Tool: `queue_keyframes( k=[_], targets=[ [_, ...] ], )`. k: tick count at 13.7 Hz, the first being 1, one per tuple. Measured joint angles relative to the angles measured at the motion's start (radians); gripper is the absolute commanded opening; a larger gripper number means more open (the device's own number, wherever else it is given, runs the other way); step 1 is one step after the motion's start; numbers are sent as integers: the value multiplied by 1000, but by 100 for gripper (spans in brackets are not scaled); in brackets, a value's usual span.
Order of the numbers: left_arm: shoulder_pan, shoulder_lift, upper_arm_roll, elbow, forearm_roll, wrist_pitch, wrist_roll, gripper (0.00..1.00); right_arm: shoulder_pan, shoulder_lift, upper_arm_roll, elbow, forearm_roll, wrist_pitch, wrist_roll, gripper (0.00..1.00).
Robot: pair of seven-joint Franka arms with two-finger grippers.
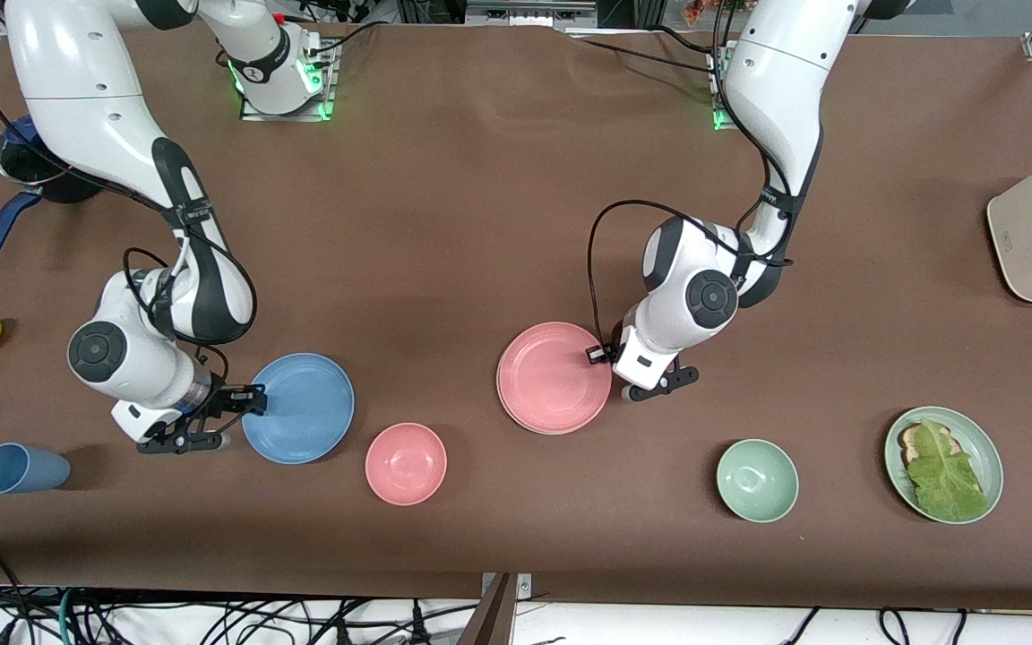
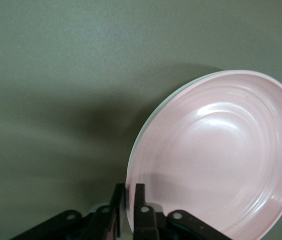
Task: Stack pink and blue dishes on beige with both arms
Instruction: 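Lower the pink plate onto the beige plate while the right gripper grasps the blue plate, then open the left gripper and withdraw it toward its base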
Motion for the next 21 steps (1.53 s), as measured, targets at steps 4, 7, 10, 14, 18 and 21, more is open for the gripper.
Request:
queue_keyframes(
  k=[4, 7, 10, 14, 18, 21],
  targets=[
    [0, -4, 2, 30, 0, 0, 0, 100, 1, 6, 4, -1, 4, -1, 0, 57],
    [2, -50, 22, 69, 1, -128, 6, 100, 1, 15, 6, -2, 4, -1, 0, 42],
    [25, -104, 97, 150, 73, -402, 156, 100, 1, 20, 6, -2, 5, -1, 0, 27],
    [152, -123, 149, 198, 97, -559, 417, 100, 1, 20, 7, -2, 5, -1, 0, 1],
    [322, -113, 151, 195, 98, -574, 658, 100, 1, 13, 8, 1, 11, -6, -1, 0],
    [398, -123, 150, 205, 158, -573, 714, 100, 1, 6, 12, 19, 11, -34, -6, 0]
  ],
)
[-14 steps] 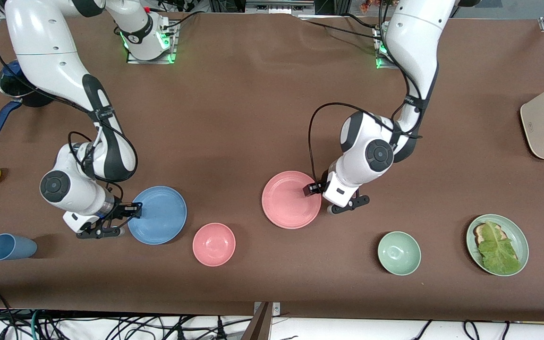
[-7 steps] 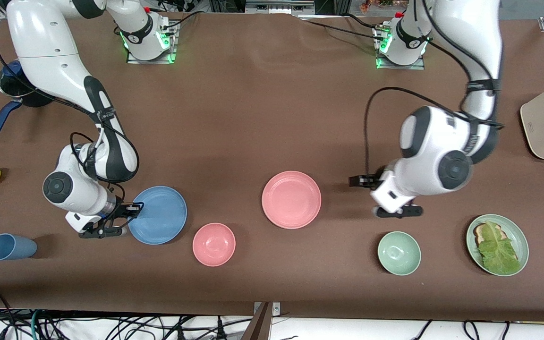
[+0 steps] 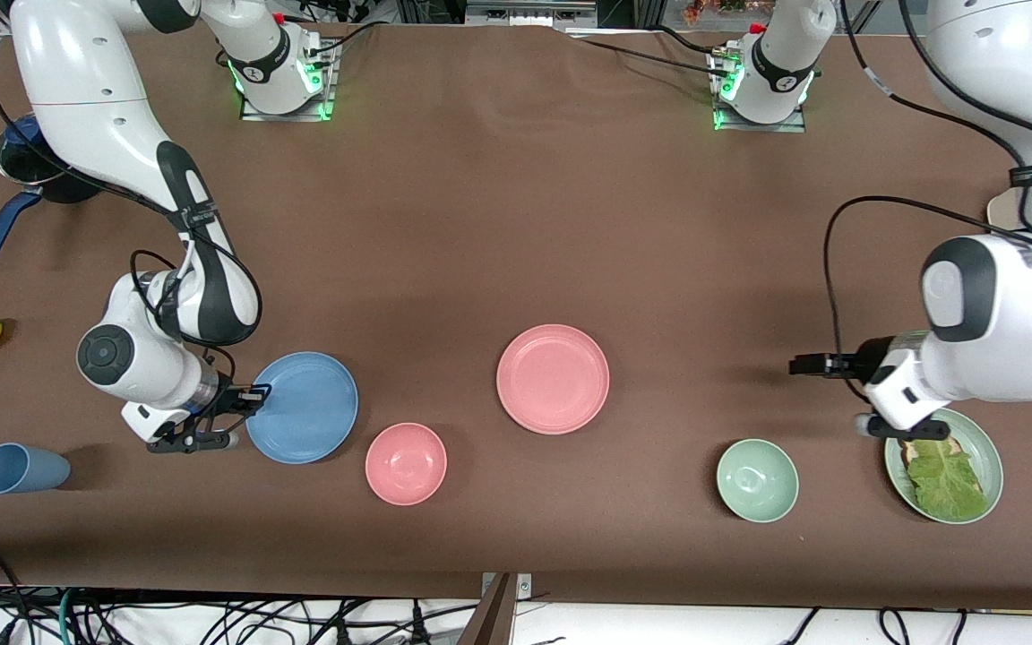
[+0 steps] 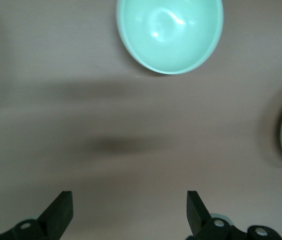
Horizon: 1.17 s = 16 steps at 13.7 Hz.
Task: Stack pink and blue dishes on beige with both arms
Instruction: 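Open the left gripper and withdraw it toward its base, then carry the blue plate with the right gripper onto the pink plate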
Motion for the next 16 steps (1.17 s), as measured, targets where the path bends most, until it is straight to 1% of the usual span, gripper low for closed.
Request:
queue_keyframes(
  k=[2, 5, 7, 8, 10, 11, 14, 16],
  targets=[
    [2, -51, -3, 19, 78, -3, 1, 100, 1, -34, 24, 39, 0, -86, -1, 0],
    [-1, -178, -6, 30, 104, -49, 1, 100, 6, -91, 71, 125, 0, -274, -1, 0],
    [1, -239, -5, 30, 106, -119, 1, 100, 9, -105, 94, 195, 0, -388, -1, 0],
    [1, -266, -5, 30, 106, -177, 1, 100, 10, -107, 106, 228, 0, -428, -1, 0],
    [-3, -311, -12, 30, 112, -299, 1, 100, 17, -107, 130, 264, 0, -461, 5, 0],
    [-4, -323, -23, 29, 134, -331, 1, 100, 27, -106, 143, 269, 0, -464, 27, 0],
    [-3, -344, -106, 29, 250, -366, 1, 100, 103, -100, 175, 269, 1, -443, 220, 0],
    [-4, -361, -149, 29, 281, -367, 0, 100, 182, -84, 179, 269, 1, -374, 358, 0]
  ],
)
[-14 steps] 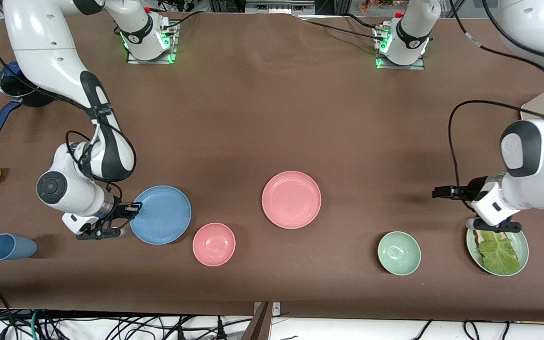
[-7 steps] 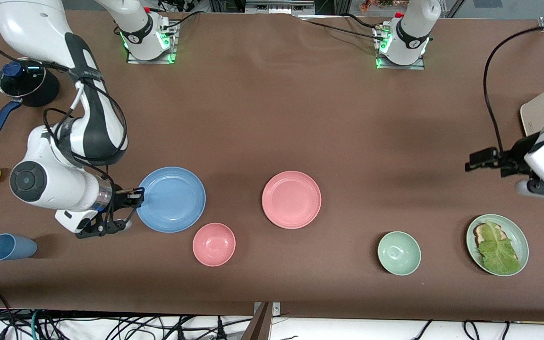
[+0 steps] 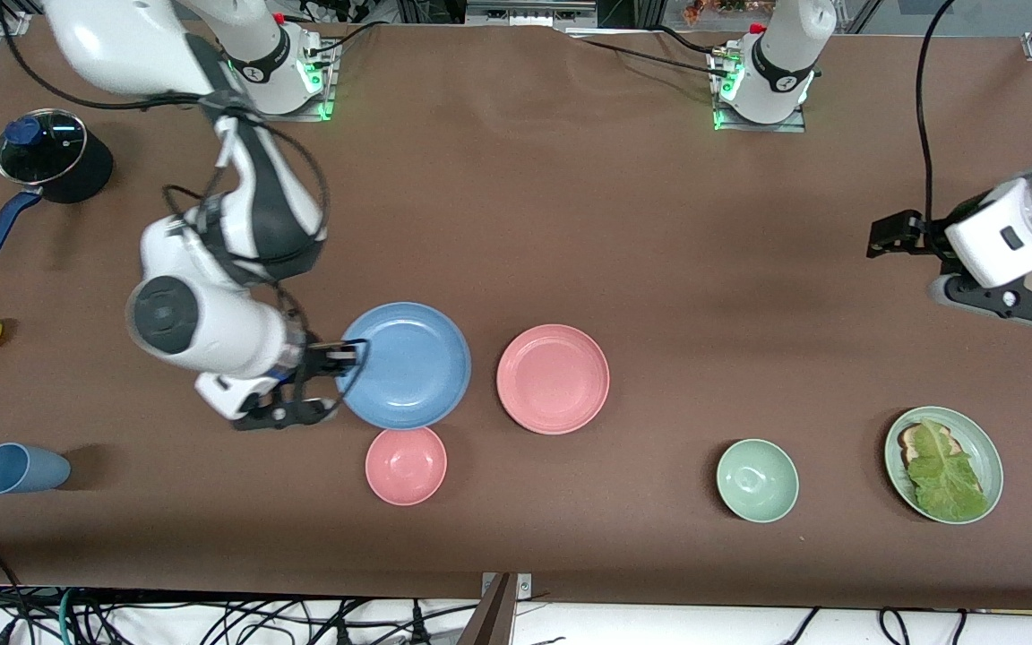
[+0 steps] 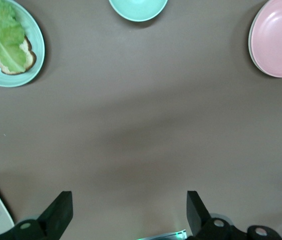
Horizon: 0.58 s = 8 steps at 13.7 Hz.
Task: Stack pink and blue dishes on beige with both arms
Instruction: 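Carry the blue plate with the right gripper onto the pink plate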
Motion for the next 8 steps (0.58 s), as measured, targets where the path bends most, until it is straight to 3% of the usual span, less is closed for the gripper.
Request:
queue_keyframes(
  k=[8],
  targets=[
    [28, -68, -37, 65, 2, 2, 0, 100, 211, 122, 0, 0, -2, 255, 360, 0]
  ],
)
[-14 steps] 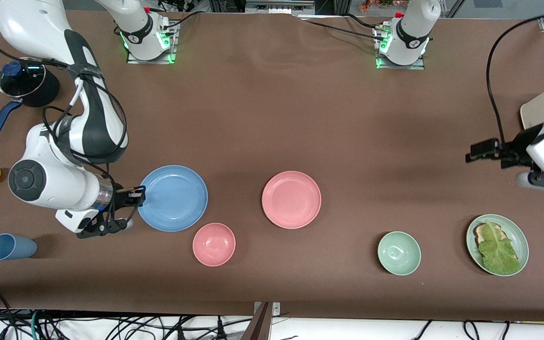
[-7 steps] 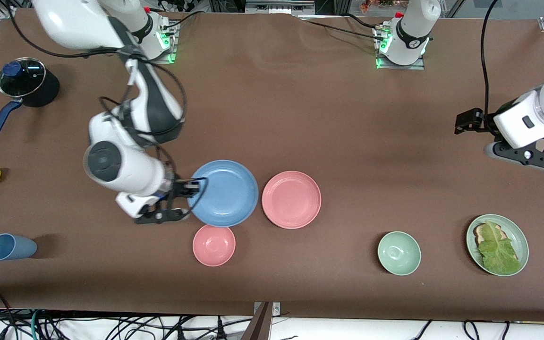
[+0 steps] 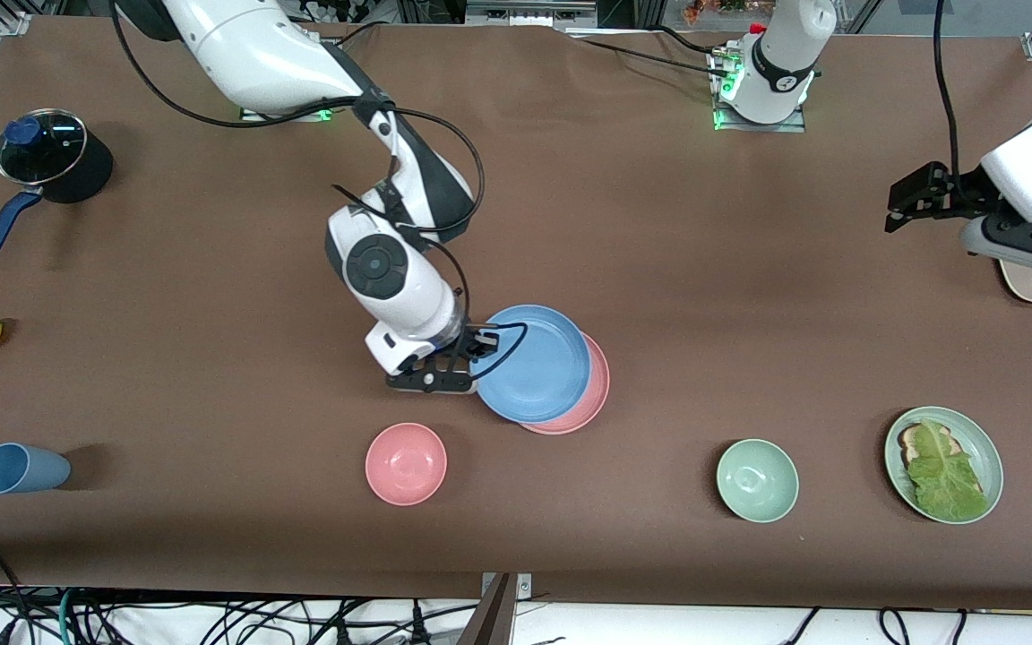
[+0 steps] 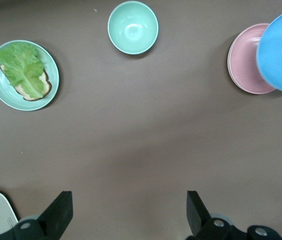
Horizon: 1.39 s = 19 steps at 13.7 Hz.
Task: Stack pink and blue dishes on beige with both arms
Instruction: 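Carry the blue plate with the right gripper onto the pink plate, then lower the blue plate and open the right gripper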
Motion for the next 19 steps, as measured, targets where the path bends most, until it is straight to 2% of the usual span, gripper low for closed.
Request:
queue_keyframes(
  k=[4, 9, 18, 19],
  targets=[
    [50, -20, -16, 2, 0, -8, 0, 100, 36, 42, 0, 0, 0, 50, 82, 0],
    [116, -45, -110, -2, 8, -48, -2, 100, 42, 74, -4, 0, 0, 63, 105, 0],
    [118, -50, -116, -13, 8, -69, -51, 100, 42, 98, -6, 0, 0, 131, 138, 0],
    [118, -50, -118, -13, 8, -70, -80, 100, 42, 100, -6, 0, 0, 136, 139, 13]
  ],
)
